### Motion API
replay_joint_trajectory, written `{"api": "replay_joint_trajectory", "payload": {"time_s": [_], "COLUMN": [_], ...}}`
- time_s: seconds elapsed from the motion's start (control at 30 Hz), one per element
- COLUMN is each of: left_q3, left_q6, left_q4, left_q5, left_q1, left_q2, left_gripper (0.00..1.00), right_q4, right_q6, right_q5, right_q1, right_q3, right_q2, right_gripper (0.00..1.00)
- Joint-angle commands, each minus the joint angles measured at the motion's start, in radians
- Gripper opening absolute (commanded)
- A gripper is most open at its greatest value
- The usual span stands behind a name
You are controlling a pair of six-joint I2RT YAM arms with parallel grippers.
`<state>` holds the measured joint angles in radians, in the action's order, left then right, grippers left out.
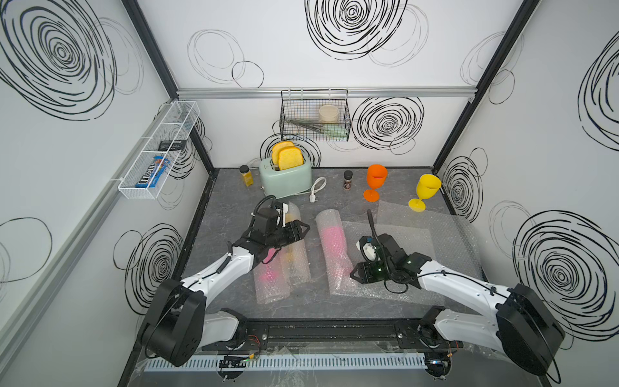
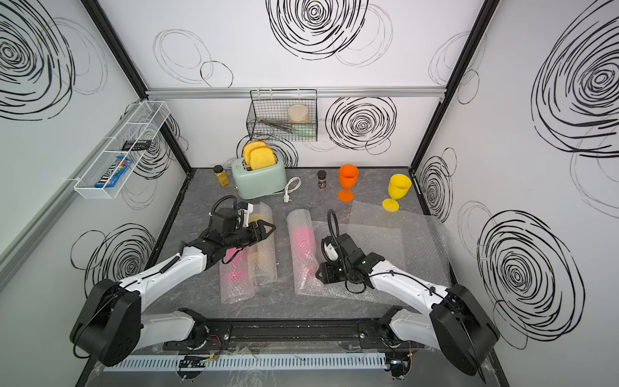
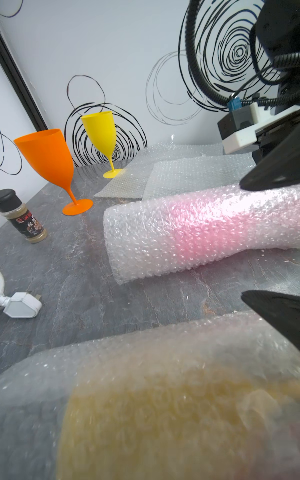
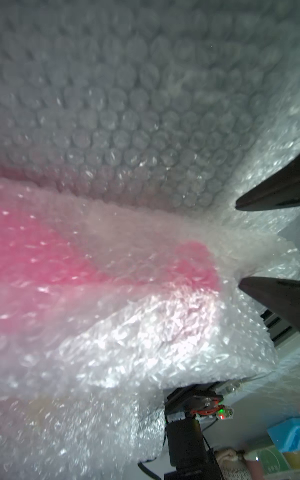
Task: Unpack wine glasses from bubble wrap
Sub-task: Place the bubble wrap at the center of the board, then move the bubble wrap onto the bubble wrap.
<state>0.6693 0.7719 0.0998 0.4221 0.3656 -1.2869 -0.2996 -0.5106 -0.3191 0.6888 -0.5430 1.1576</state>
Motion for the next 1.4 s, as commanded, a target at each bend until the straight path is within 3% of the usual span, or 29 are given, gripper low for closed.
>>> {"api": "replay_joint_trajectory", "payload": {"time_s": [0.0,0.4,0.8,0.97,1.37], "left_q3": [-0.008,-0.02,-0.023,-0.02,0.029], "left_q6": [0.016,0.026,0.018,0.023,0.043], "left_q4": [0.057,0.081,0.069,0.072,0.096], "left_q5": [0.004,0.001,-0.002,0.007,0.004], "left_q1": [0.011,0.06,0.02,0.019,0.097], "left_q2": [-0.012,-0.045,-0.026,-0.025,-0.08], "left_gripper": [0.65,0.65,0.65,0.65,0.66], "right_q4": [-0.067,0.011,-0.047,-0.069,-0.041], "right_q6": [-0.006,0.016,-0.005,-0.024,0.007], "right_q5": [0.069,0.086,0.27,0.304,0.207], "right_q1": [0.01,0.057,0.22,0.182,-0.058], "right_q3": [-0.078,-0.261,-0.453,-0.43,-0.206], "right_q2": [-0.035,0.103,0.369,0.396,0.228], "right_gripper": [0.49,0.5,0.65,0.65,0.64]}}
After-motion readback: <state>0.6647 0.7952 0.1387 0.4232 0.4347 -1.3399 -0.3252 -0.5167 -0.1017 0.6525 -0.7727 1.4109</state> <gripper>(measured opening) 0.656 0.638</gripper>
